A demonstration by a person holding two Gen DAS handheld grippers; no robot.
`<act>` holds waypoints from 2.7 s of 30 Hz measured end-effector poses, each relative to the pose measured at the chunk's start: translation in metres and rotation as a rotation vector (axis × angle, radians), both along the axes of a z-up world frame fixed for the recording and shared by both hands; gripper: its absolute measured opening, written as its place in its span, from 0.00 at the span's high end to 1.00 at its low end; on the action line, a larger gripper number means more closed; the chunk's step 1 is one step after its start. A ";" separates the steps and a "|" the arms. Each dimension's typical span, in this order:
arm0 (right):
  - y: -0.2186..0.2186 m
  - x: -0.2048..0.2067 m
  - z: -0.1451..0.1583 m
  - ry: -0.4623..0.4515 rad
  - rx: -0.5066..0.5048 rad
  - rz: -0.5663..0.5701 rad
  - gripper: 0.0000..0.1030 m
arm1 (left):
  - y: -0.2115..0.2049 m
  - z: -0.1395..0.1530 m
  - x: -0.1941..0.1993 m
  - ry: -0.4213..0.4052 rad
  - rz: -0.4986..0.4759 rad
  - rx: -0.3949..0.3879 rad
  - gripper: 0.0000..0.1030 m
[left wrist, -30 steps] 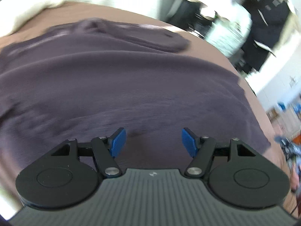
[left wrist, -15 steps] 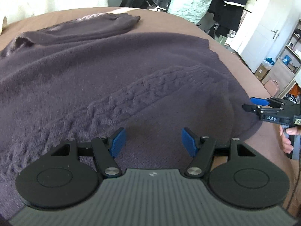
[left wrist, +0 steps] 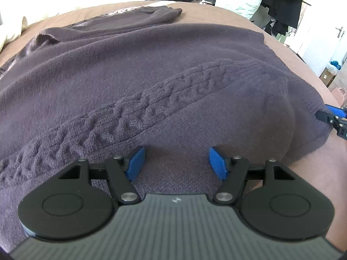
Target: Fold clothes
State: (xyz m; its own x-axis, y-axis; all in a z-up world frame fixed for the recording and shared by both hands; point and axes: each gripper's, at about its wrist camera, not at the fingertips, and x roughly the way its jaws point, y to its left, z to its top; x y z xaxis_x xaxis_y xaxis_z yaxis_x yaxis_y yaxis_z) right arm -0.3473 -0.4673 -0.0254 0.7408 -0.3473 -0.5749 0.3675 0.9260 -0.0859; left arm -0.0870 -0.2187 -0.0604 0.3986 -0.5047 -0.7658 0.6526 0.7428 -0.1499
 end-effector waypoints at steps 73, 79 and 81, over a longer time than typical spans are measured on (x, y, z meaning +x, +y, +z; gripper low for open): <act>0.033 -0.077 0.064 -0.135 0.038 -0.230 0.97 | 0.285 0.038 0.042 0.093 0.699 -0.108 0.84; 0.029 -0.073 0.026 -0.010 0.007 -0.281 0.99 | 0.297 0.036 0.049 0.138 0.740 -0.115 0.82; 0.030 -0.077 0.035 -0.039 -0.019 -0.291 0.99 | 0.293 0.033 0.049 0.140 0.721 -0.071 0.81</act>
State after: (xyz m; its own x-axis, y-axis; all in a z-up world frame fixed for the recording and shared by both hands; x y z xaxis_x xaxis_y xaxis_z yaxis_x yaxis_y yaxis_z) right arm -0.4241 -0.4369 0.0099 0.6301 -0.5590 -0.5391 0.6210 0.7795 -0.0824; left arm -0.0379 0.0744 -0.0270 0.5513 -0.2047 -0.8088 -0.0230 0.9653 -0.2600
